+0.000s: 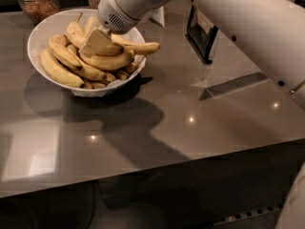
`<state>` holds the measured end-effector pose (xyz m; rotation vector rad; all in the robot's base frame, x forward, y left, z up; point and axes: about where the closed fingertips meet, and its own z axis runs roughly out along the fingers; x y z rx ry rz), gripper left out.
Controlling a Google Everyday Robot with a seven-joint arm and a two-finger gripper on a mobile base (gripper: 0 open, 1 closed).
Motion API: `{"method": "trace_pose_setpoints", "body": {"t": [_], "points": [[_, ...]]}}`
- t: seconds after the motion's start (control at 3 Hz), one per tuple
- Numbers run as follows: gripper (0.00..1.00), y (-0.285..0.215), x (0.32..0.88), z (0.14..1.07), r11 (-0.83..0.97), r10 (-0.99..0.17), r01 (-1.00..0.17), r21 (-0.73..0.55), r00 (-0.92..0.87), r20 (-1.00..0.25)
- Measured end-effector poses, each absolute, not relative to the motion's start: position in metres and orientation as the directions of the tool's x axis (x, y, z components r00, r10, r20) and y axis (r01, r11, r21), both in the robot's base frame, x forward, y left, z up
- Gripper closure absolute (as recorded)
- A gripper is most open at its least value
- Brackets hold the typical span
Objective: Pick banana from white bowl
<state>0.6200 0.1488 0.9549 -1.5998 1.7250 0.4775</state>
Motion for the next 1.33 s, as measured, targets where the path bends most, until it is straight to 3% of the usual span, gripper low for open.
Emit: {"method": "trace_pose_setpoints", "body": {"t": [0.67, 1.33], "points": [[0.46, 0.135, 0.628, 0.936, 0.196, -0.739, -0.961, -0.197, -0.013, -0.673], [0.88, 0.131, 0.626, 0.937, 0.202, -0.744, -0.957, -0.206, -0.013, -0.669]]}}
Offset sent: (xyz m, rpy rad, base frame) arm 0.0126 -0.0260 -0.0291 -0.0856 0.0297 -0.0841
